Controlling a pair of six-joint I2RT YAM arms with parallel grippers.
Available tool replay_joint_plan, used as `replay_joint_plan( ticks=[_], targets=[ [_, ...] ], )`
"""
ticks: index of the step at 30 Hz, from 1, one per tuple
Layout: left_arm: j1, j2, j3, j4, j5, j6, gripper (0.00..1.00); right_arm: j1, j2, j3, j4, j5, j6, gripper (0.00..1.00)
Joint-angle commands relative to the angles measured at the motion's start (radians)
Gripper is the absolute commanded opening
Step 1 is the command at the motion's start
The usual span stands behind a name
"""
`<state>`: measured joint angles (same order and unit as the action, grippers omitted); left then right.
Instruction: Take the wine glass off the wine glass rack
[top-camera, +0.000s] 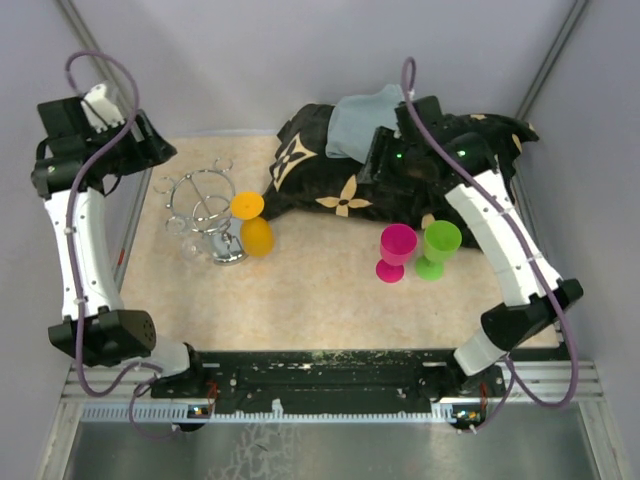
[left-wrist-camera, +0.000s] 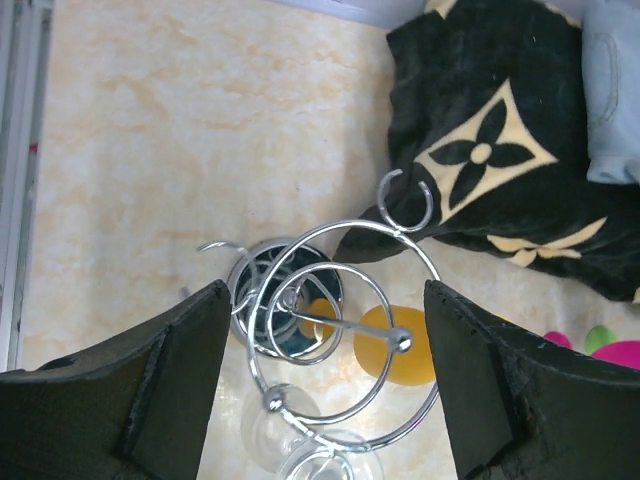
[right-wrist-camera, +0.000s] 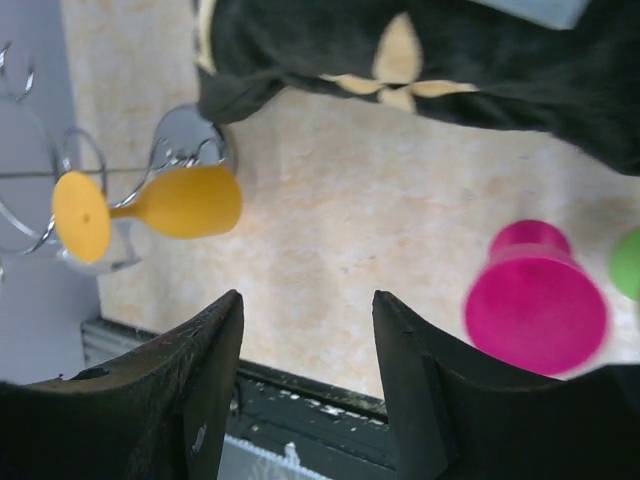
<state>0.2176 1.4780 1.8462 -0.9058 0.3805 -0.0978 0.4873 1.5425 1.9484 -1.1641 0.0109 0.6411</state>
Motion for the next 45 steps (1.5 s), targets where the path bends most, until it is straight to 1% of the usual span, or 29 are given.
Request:
replay_joint_plan(
  ticks=[1, 4, 8, 11, 14, 21, 26, 34, 37, 41, 45],
  targets=[
    [0.146, -0.078, -0.051, 0.002, 0.142, -0.092, 0.82, 0.086, 0.087, -0.019, 0.235, -0.172, 0.063, 0.55],
    [0.224, -0.096, -0.068, 0.004, 0.196, -0.112, 0.82, 0.117, 0.153, -0.037, 0.352, -0.255, 0.109, 0.56],
    [0.276, -0.114, -0.087, 0.011, 0.253, -0.142, 0.82, 0.122, 0.183, -0.128, 0.548, -0.381, 0.195, 0.56],
    [0.295, -0.122, -0.095, 0.014, 0.268, -0.157, 0.82, 0.122, 0.198, -0.195, 0.679, -0.459, 0.264, 0.56],
    [0.301, -0.123, -0.098, 0.015, 0.277, -0.164, 0.82, 0.125, 0.203, -0.286, 0.859, -0.53, 0.352, 0.55],
    [0.301, -0.1, -0.093, 0.011, 0.292, -0.168, 0.81, 0.171, 0.251, -0.342, 1.051, -0.607, 0.454, 0.52],
    [0.301, -0.092, -0.091, 0.009, 0.302, -0.165, 0.81, 0.204, 0.286, -0.328, 1.076, -0.618, 0.467, 0.52],
    [0.301, -0.09, -0.094, 0.006, 0.31, -0.151, 0.81, 0.217, 0.311, -0.333, 1.065, -0.621, 0.464, 0.5],
    [0.301, -0.09, -0.097, 0.007, 0.314, -0.149, 0.81, 0.22, 0.315, -0.337, 1.073, -0.622, 0.468, 0.46],
    [0.301, -0.088, -0.1, 0.008, 0.312, -0.142, 0.81, 0.221, 0.32, -0.338, 1.069, -0.626, 0.468, 0.37],
    [0.301, -0.087, -0.099, 0.006, 0.313, -0.137, 0.81, 0.225, 0.33, -0.341, 1.074, -0.636, 0.472, 0.35]
  ],
)
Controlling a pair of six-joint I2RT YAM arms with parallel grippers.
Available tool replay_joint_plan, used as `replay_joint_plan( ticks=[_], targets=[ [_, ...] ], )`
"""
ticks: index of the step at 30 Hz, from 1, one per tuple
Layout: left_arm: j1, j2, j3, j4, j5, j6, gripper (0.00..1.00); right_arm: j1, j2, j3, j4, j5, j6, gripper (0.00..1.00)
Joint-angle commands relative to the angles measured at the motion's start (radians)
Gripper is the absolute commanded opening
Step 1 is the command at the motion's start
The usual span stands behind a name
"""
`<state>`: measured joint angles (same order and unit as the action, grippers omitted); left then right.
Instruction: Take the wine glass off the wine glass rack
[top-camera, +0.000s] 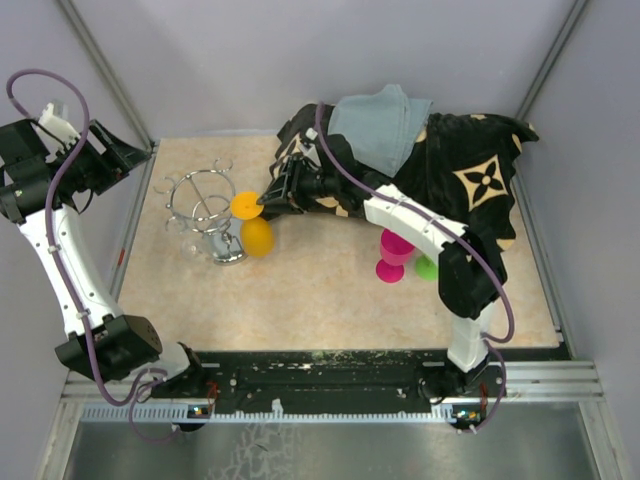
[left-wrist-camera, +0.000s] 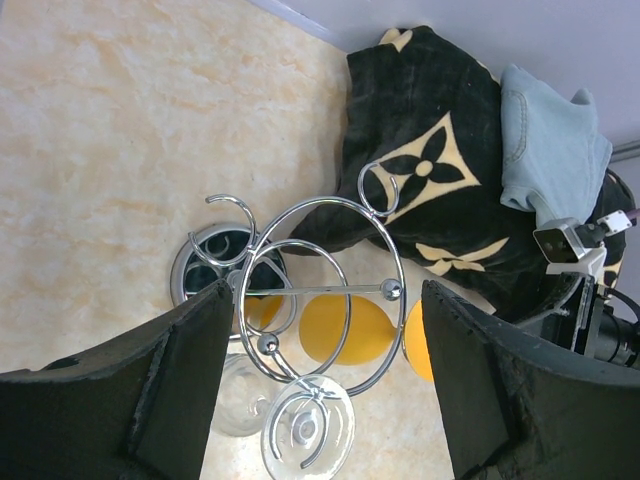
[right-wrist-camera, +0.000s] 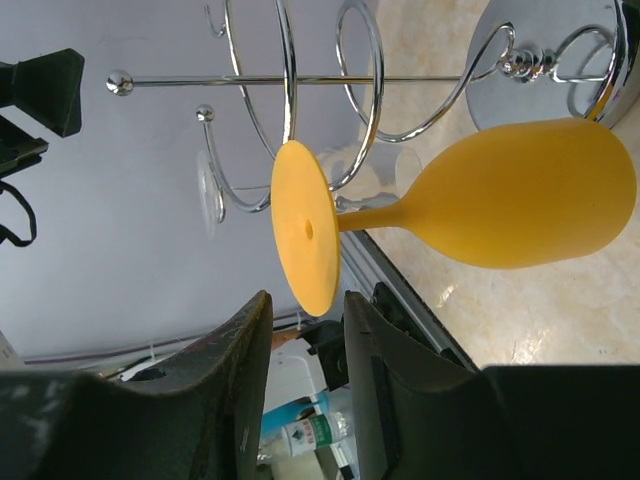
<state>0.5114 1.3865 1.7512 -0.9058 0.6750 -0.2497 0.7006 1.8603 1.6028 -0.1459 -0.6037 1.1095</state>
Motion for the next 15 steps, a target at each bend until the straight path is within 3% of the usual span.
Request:
replay_joint_plan(
  ticks=[1, 8, 15],
  targets=[
    [0.007, 0.005, -0.003, 0.006, 0.019, 0.015, 0.81, 0.014, 0.017, 0.006, 0.055, -0.023, 0.004, 0.35],
    [0.007, 0.006, -0.002, 0.001, 0.021, 0.022, 0.81, 0.017, 0.026, 0.009, 0.057, -0.027, 0.006, 0.32],
    [0.007, 0.011, -0.004, -0.001, 0.03, 0.021, 0.81, 0.017, 0.008, -0.005, 0.062, -0.024, 0.012, 0.0]
  ],
)
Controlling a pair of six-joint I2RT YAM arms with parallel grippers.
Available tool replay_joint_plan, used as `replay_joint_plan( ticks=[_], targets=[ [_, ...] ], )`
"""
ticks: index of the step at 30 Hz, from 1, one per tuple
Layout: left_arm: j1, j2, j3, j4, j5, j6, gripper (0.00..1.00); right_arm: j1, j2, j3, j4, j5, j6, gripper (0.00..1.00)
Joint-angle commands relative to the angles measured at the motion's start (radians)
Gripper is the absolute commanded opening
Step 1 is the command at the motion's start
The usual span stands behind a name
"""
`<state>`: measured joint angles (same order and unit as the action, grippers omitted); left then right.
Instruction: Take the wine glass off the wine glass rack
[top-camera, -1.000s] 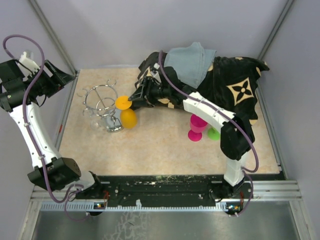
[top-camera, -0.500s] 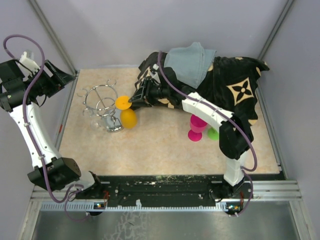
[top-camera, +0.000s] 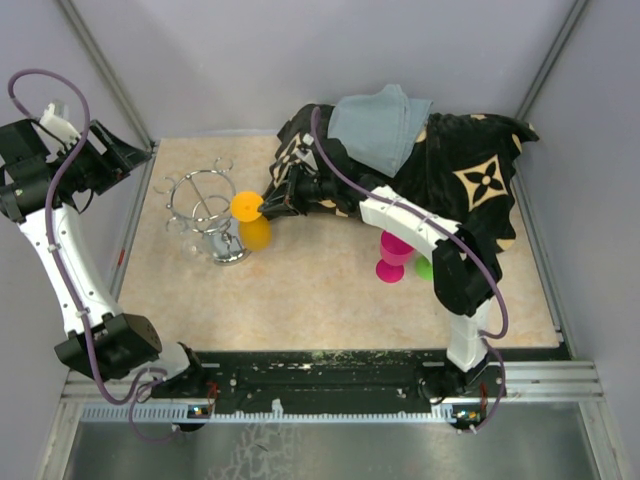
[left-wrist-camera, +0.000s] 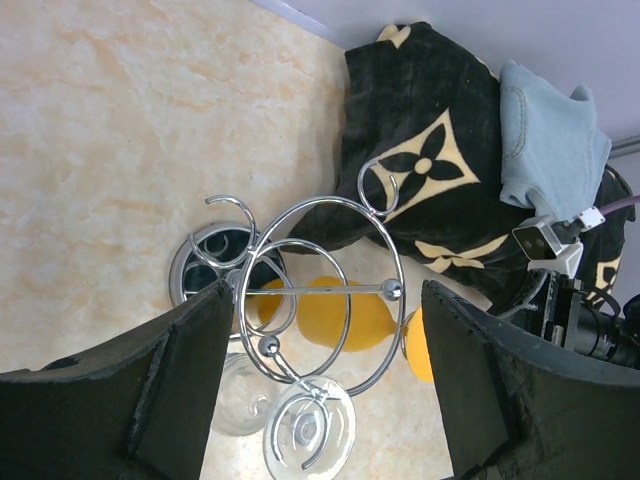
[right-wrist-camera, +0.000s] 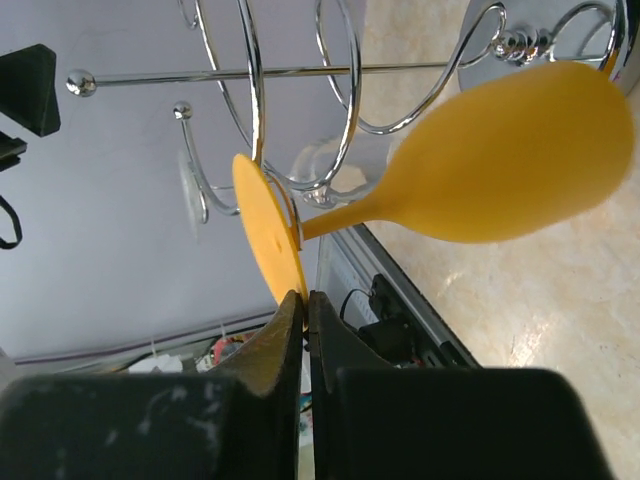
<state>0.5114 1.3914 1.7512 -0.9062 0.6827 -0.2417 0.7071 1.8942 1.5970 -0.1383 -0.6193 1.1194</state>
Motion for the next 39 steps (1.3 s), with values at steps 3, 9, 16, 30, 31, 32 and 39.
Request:
replay_joint_plan(
  ticks=[3, 9, 16, 30, 31, 32, 39],
  targets=[
    [0.007, 0.009, -0.005, 0.0, 0.024, 0.013, 0.81, 0.012, -0.043, -0.015, 0.053, -0.002, 0.006, 0.0],
    [0.007, 0.006, -0.02, 0.006, 0.043, 0.02, 0.81, 0.009, -0.09, -0.037, 0.049, 0.018, 0.021, 0.0],
    [0.007, 0.0, -0.025, 0.015, 0.061, 0.014, 0.8, -0.006, -0.138, -0.054, 0.056, 0.039, 0.048, 0.0],
    [0.007, -0.012, -0.023, 0.009, 0.058, 0.024, 0.81, -0.036, -0.197, -0.131, 0.092, 0.046, 0.08, 0.0],
    [0.007, -0.012, -0.02, 0.009, 0.059, 0.024, 0.81, -0.037, -0.206, -0.139, 0.093, 0.044, 0.082, 0.0],
    [0.007, -0.012, -0.018, 0.009, 0.061, 0.023, 0.81, -0.04, -0.217, -0.148, 0.095, 0.041, 0.086, 0.0],
    [0.007, 0.011, 0.07, -0.002, 0.103, 0.02, 0.81, -0.095, -0.389, -0.176, 0.015, 0.063, 0.092, 0.0]
  ],
)
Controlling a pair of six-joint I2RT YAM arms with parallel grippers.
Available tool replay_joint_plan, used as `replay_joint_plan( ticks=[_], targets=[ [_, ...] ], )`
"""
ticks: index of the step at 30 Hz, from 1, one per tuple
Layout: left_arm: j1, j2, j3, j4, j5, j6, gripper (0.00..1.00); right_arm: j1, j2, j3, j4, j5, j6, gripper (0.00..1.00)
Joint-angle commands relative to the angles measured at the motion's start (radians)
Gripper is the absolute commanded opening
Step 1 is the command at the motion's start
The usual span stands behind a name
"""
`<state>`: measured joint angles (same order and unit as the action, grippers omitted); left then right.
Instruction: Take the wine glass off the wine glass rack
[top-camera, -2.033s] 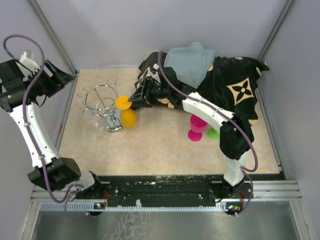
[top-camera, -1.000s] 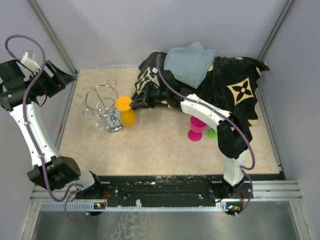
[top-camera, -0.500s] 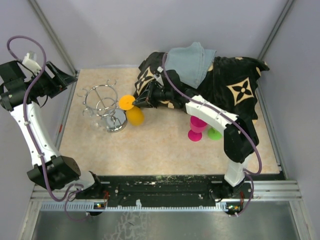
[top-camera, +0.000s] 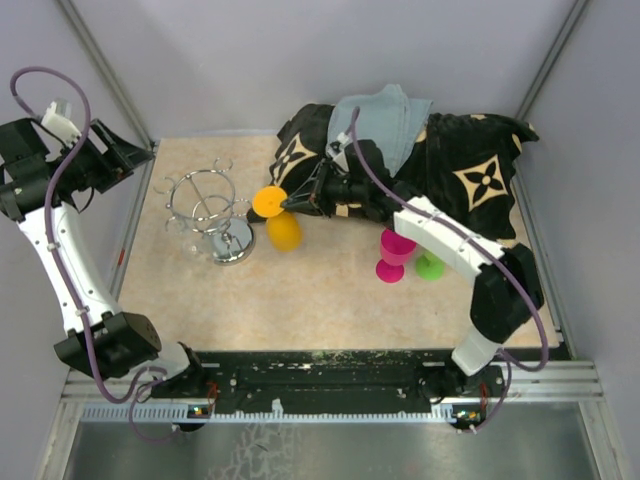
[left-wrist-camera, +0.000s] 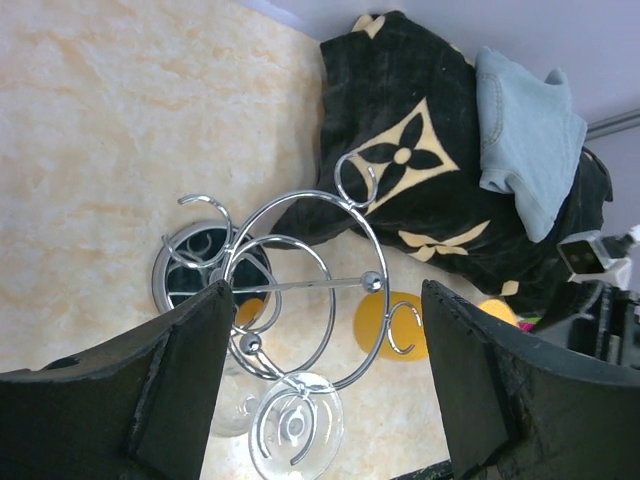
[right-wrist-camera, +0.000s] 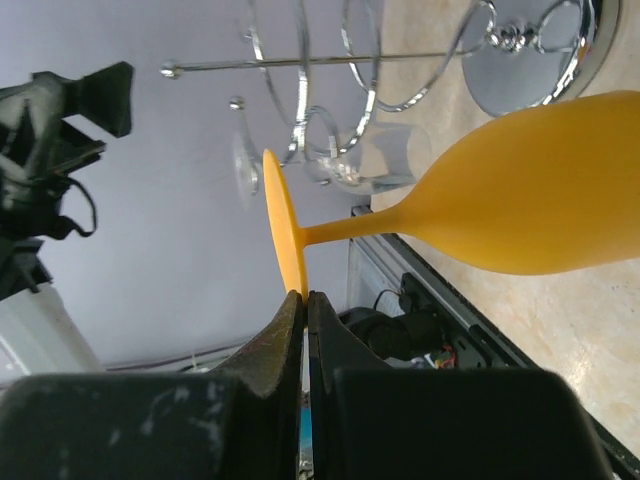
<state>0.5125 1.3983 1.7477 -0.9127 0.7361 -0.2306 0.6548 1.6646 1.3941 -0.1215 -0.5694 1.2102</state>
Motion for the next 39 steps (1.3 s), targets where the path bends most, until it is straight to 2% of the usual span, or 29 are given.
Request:
replay_joint_plan(
  ticks=[1, 5, 8, 11, 13, 18, 21, 25, 29, 39],
  targets=[
    [0.006, 0.009, 0.088, 0.005, 0.063, 0.005, 0.81, -0.057, -0.184, 0.035, -0.027, 0.021, -0.006, 0.0],
    [0.0, 0.026, 0.125, 0.055, 0.179, -0.05, 0.81, -0.13, -0.251, 0.108, -0.113, 0.026, -0.029, 0.0],
    [-0.066, 0.042, 0.138, 0.128, 0.241, -0.132, 0.79, -0.194, -0.262, 0.177, -0.107, -0.004, -0.023, 0.0],
    [-0.212, 0.056, 0.143, 0.252, 0.229, -0.202, 0.8, -0.241, -0.256, 0.207, 0.032, -0.058, 0.039, 0.0],
    [-0.311, 0.063, 0.119, 0.359, 0.229, -0.278, 0.8, -0.254, -0.257, 0.182, 0.214, -0.092, 0.126, 0.0],
    [-0.464, 0.072, -0.027, 0.768, 0.265, -0.581, 0.8, -0.268, -0.273, 0.074, 0.653, -0.114, 0.339, 0.0],
    [-0.501, 0.109, -0.053, 0.945, 0.279, -0.703, 0.81, -0.28, -0.292, 0.004, 0.835, -0.094, 0.431, 0.0],
    [-0.532, 0.18, -0.058, 1.126, 0.297, -0.839, 0.83, -0.287, -0.303, -0.059, 0.996, -0.063, 0.499, 0.0],
    [-0.557, 0.227, -0.049, 1.251, 0.321, -0.926, 0.85, -0.287, -0.301, -0.123, 1.16, -0.007, 0.568, 0.0],
    [-0.589, 0.232, -0.094, 1.431, 0.37, -1.047, 0.87, -0.287, -0.251, -0.158, 1.317, 0.041, 0.623, 0.0]
  ],
)
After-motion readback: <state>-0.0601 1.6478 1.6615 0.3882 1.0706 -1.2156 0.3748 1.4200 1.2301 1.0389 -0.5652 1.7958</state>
